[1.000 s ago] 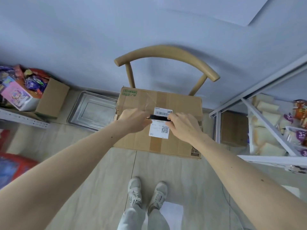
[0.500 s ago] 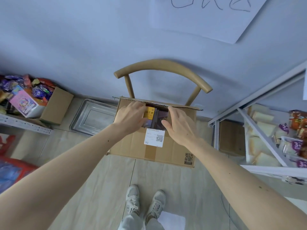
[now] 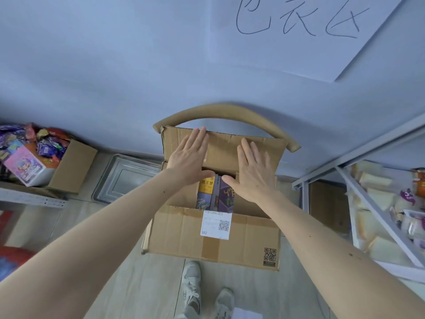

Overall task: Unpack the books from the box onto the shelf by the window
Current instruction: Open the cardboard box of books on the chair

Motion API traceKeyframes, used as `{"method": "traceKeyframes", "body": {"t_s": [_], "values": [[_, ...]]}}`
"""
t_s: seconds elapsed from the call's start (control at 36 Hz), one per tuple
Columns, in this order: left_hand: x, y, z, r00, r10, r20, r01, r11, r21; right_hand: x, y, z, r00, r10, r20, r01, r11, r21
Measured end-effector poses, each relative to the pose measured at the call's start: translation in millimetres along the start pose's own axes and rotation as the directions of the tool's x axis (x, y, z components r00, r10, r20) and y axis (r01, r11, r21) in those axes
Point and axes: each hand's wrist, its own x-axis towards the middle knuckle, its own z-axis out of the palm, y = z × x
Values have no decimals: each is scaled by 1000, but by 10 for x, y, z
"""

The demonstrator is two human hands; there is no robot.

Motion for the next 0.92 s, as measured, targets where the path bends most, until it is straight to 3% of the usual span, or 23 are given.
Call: {"method": "traceKeyframes", "body": {"t_s": [0.17, 0.36, 0.67, 0.78, 0.92], "values": [[293, -63, 234, 991, 55, 119, -56, 998, 5, 219, 24, 276, 996, 50, 75, -50, 999, 4], [434, -171, 505, 995, 81, 52, -85, 994, 75, 386, 147, 464, 996, 64, 62, -63, 998, -6], [707, -340, 720, 950, 172, 261, -115, 968, -221, 576, 306, 754, 989, 36, 143, -50, 994, 98], [755, -406, 770, 897, 186, 402, -46, 941, -335, 626, 361, 780, 962, -10, 274, -7, 998, 64], [684, -420, 846, 925, 100, 366, 35, 938, -345, 557, 331, 811, 985, -24, 170, 19, 999, 29]]}}
